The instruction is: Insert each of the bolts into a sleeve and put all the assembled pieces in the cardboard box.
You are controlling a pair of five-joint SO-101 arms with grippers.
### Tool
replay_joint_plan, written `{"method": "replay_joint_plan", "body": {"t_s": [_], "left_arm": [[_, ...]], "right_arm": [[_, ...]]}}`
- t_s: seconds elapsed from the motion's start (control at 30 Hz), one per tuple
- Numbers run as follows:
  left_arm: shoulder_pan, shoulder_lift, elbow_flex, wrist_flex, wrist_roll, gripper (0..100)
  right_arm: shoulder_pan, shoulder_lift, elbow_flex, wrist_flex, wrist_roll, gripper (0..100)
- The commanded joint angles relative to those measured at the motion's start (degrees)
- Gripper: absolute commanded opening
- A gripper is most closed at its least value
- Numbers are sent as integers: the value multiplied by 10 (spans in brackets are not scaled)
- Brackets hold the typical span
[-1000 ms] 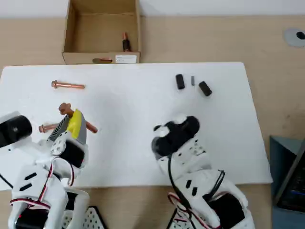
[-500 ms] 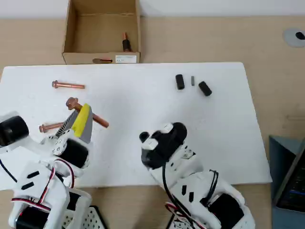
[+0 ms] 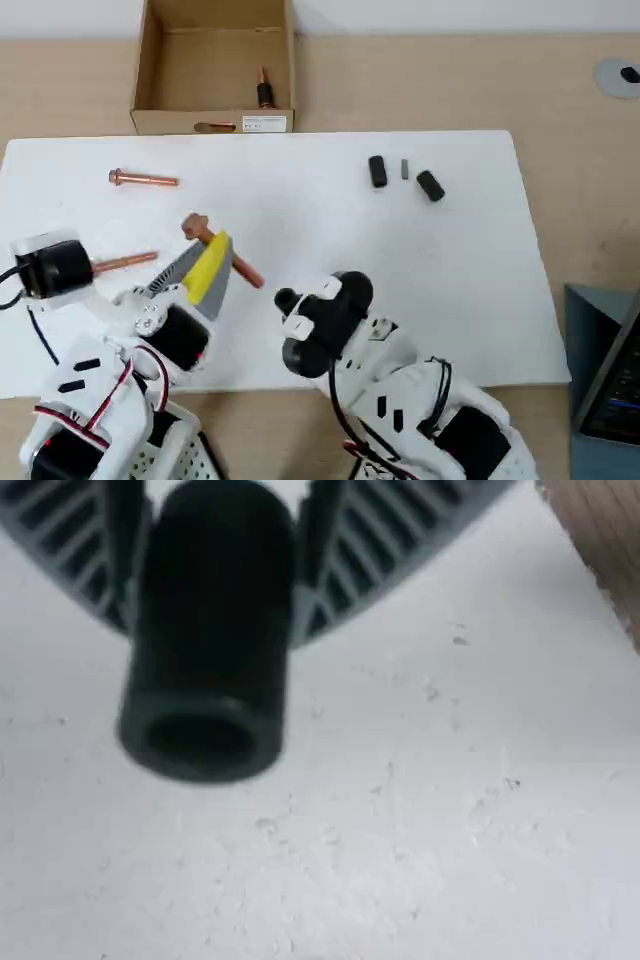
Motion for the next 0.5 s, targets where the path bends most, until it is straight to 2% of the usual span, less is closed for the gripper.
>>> {"method": "replay_joint_plan", "body": {"t_s": [0.0,0.13,0.47], "left_arm": [[28,-1,-13,0,-1,2],[43,-1,-12,29,1,2],[44,-1,19,26,2,2]], "right_arm": [[-7,-65,-3,-17,4,9],[-7,-65,-4,-17,4,9],[-28,-65,-6,-17,4,9]]}}
